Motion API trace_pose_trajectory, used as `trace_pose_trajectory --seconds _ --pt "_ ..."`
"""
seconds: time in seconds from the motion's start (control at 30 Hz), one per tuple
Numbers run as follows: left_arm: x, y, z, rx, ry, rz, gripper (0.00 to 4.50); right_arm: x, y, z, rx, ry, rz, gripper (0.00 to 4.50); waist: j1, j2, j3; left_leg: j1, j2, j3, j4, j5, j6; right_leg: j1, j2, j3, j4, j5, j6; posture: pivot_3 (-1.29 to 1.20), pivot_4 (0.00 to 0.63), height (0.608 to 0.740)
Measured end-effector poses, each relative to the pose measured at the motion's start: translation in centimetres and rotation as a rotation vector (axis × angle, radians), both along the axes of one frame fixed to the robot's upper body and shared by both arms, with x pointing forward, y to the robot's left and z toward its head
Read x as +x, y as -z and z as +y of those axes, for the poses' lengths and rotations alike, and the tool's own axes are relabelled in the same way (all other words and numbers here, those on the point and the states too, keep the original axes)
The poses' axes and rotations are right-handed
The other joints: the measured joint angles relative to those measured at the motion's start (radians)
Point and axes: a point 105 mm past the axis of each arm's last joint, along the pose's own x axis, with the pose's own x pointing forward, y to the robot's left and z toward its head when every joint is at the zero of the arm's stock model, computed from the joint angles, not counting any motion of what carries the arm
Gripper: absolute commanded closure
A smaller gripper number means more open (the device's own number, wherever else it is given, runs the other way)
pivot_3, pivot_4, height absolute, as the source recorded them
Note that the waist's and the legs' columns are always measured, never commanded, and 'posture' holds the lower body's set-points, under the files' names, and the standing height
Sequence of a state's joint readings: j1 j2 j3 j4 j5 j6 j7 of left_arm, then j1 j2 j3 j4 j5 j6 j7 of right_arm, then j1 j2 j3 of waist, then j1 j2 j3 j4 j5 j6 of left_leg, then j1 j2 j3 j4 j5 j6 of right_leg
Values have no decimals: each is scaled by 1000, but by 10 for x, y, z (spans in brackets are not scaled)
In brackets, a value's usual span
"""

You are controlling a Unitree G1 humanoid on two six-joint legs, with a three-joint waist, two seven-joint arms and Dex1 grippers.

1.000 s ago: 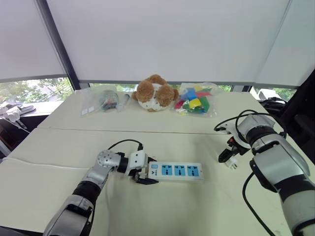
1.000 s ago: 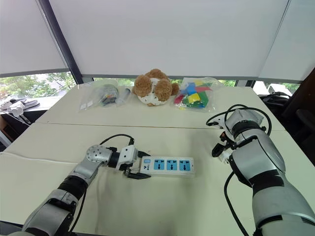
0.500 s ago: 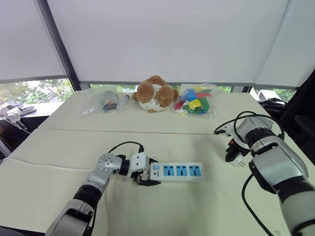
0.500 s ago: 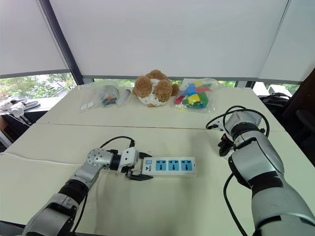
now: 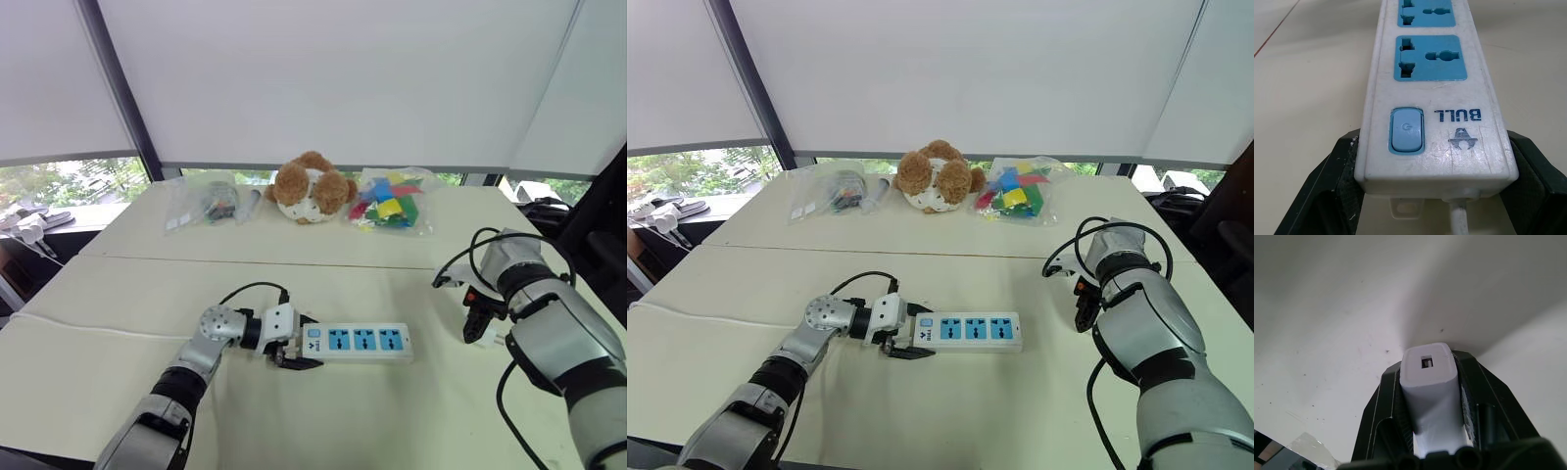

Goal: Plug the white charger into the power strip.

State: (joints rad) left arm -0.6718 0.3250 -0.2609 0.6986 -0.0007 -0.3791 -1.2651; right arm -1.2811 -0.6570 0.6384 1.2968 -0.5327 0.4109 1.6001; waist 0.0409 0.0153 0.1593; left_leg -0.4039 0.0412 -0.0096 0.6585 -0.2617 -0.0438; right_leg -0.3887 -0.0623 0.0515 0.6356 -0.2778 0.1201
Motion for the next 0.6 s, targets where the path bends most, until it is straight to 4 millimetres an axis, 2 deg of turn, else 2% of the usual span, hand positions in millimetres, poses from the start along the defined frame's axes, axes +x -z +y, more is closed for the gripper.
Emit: trace_pose_trajectory --seconds 0.07,0.17,0.27,0.37,0.43,0.5,0.6 --pt "1 -1 0 2 3 2 1457 0 -1 -1 24 -47 -19 3372 0 0 0 0 0 0 1 0 0 0 0 0 0 0 0 0 150 739" --pt "3 -2 1 10 13 16 1457 9 -14 16 213 -108 -139 3372 -4 1 0 -1 0 0 1 0 0 -1 0 1 0 2 4 0 150 739" --pt "6 -3 3 22 26 41 1457 23 -49 49 560 -190 -385 3372 -3 1 0 -1 0 -1 1 0 0 -1 0 1 0 3 5 0 150 739" --pt "8 -4 2 44 66 67 1457 15 -81 71 897 -251 -595 3372 -1 -1 1 -3 0 -3 2 0 0 -1 1 0 -1 2 5 0 150 739" --pt "9 -5 4 61 85 77 1457 3 -85 79 1045 -235 -595 3372 -6 -1 1 -3 0 -3 2 0 0 -2 1 1 -1 3 5 0 150 739" --pt "11 -7 9 86 100 84 1457 -9 -85 95 1203 -237 -620 3372 -15 -1 1 -3 2 -3 2 0 1 -2 3 1 -1 3 5 0 150 739" --pt "13 -9 15 124 116 94 1457 -17 -74 113 1335 -177 -686 3372 -35 -2 1 -3 3 -5 1 0 1 -3 5 1 1 2 5 0 150 739"
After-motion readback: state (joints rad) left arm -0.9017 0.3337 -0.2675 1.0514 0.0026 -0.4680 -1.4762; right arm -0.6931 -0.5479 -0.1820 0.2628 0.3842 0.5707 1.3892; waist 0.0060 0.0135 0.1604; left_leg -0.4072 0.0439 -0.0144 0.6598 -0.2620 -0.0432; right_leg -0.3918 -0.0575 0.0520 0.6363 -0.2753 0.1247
